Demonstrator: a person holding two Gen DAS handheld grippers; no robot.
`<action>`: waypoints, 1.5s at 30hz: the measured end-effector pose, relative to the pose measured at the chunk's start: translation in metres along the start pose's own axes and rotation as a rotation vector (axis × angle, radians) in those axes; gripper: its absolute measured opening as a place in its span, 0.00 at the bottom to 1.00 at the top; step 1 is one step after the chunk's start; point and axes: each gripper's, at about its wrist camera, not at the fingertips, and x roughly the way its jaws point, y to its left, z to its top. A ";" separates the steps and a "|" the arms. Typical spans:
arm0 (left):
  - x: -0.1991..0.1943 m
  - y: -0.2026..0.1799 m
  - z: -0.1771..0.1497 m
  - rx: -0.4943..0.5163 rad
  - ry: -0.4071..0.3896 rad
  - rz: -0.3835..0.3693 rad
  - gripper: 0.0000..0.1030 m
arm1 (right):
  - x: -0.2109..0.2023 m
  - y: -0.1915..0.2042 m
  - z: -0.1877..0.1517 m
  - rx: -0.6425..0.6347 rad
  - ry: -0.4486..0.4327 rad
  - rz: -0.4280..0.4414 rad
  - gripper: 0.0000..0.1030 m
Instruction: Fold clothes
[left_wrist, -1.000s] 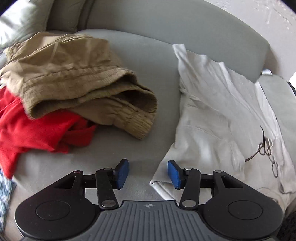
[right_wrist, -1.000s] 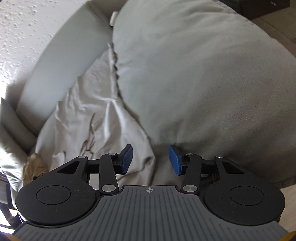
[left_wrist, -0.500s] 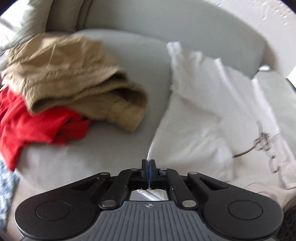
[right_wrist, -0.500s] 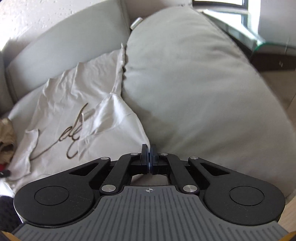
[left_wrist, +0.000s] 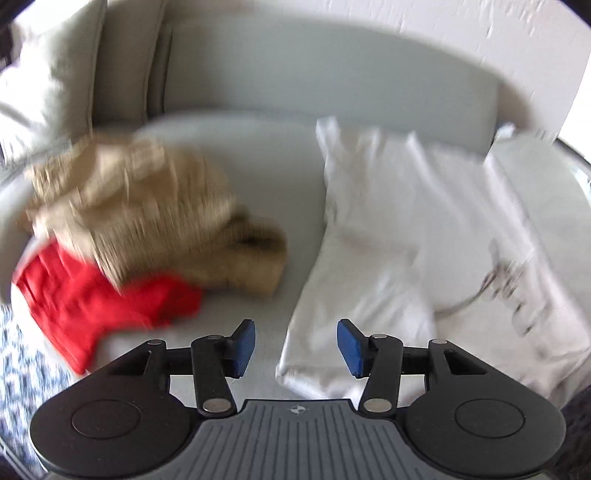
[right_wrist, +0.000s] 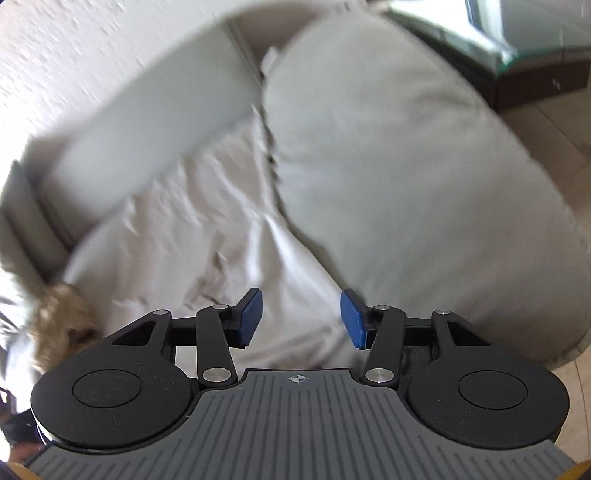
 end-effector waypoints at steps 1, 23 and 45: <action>-0.011 -0.001 0.011 -0.003 -0.037 -0.015 0.48 | -0.011 0.008 0.010 -0.014 -0.030 0.024 0.52; 0.195 -0.018 0.207 -0.022 -0.003 -0.018 0.59 | 0.208 0.091 0.180 -0.134 0.059 -0.035 0.59; 0.363 -0.054 0.266 0.202 -0.059 -0.041 0.03 | 0.413 0.100 0.265 -0.392 0.071 -0.211 0.02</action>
